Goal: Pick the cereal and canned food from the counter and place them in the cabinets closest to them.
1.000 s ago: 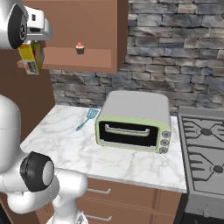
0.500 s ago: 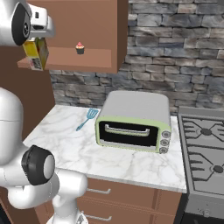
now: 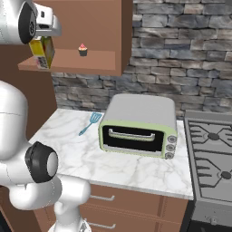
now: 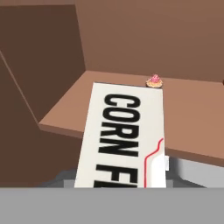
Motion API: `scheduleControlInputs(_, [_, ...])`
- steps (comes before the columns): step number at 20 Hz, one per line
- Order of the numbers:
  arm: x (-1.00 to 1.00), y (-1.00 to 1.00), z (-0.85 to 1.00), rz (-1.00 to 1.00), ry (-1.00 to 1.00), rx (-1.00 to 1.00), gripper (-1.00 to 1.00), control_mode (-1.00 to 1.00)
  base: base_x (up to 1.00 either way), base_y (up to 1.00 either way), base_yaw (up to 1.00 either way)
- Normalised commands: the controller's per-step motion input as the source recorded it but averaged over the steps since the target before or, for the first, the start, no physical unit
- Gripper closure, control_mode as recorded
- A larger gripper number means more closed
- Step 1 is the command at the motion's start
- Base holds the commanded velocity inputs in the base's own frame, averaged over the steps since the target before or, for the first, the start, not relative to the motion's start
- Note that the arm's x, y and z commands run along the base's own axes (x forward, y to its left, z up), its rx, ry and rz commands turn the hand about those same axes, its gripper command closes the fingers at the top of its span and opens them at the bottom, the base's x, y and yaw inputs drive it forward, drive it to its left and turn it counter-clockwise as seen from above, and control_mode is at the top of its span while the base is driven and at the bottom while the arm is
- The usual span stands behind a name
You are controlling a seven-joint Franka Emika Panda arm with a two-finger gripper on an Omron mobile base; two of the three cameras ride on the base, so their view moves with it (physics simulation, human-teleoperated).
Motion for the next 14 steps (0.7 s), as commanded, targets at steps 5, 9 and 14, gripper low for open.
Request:
scheduleControlInputs(5, [0.09, 0.01, -0.06, 0.00, 0.00, -0.01, 1.00, -1.00, 0.00, 0.00, 0.00])
scheduleControlInputs(9, [0.07, 0.00, -0.10, 0.00, 0.00, -0.02, 1.00, -1.00, 0.00, 0.00, 0.00])
scheduleControlInputs(14, [0.08, 0.00, -0.02, 0.00, -0.01, -0.01, 1.00, -1.00, 0.00, 0.00, 0.00])
